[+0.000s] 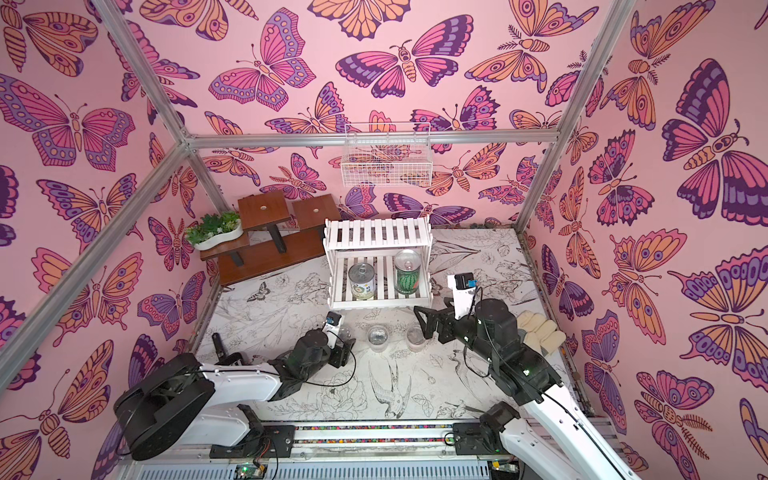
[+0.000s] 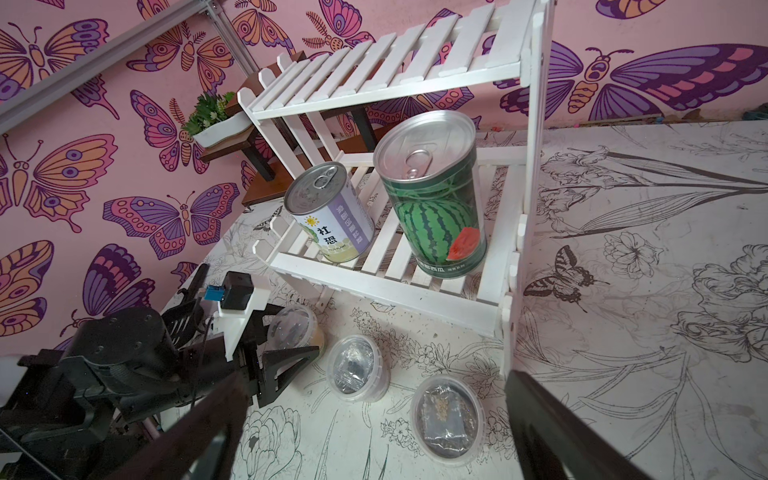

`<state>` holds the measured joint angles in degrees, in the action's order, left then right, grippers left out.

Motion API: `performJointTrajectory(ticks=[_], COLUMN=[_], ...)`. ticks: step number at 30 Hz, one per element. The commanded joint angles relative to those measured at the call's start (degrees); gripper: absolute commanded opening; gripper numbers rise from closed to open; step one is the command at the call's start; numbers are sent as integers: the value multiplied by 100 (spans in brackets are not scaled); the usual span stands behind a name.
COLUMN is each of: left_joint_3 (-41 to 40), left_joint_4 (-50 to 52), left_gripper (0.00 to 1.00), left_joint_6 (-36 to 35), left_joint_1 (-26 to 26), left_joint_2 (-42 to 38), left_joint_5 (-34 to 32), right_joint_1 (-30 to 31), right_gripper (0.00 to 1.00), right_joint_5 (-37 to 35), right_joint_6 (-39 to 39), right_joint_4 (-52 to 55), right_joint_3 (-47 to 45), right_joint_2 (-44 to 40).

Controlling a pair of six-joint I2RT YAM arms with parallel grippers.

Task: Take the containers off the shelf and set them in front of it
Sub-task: Place the container at the center of the board.

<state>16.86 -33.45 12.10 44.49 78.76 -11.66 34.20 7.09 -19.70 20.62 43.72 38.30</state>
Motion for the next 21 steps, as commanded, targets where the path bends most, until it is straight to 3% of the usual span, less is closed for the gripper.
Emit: performJointTrajectory(ticks=[1, 13, 21], left_joint_3=[-100, -178, -127], left_joint_4=[-136, 32, 682], left_gripper=[78, 99, 100], left_joint_6=[31, 64, -106], left_joint_1=[-40, -38, -37], left_joint_2=[23, -393, -1425], left_joint_5=[-80, -143, -245], right_joint_1=[-36, -36, -36], right_gripper=[99, 99, 99], right_joint_5=[-23, -128, -432], right_joint_6=[-77, 109, 558], right_joint_4=[-110, -109, -406], right_joint_3=[-2, 13, 144], right_joint_2=[2, 232, 902])
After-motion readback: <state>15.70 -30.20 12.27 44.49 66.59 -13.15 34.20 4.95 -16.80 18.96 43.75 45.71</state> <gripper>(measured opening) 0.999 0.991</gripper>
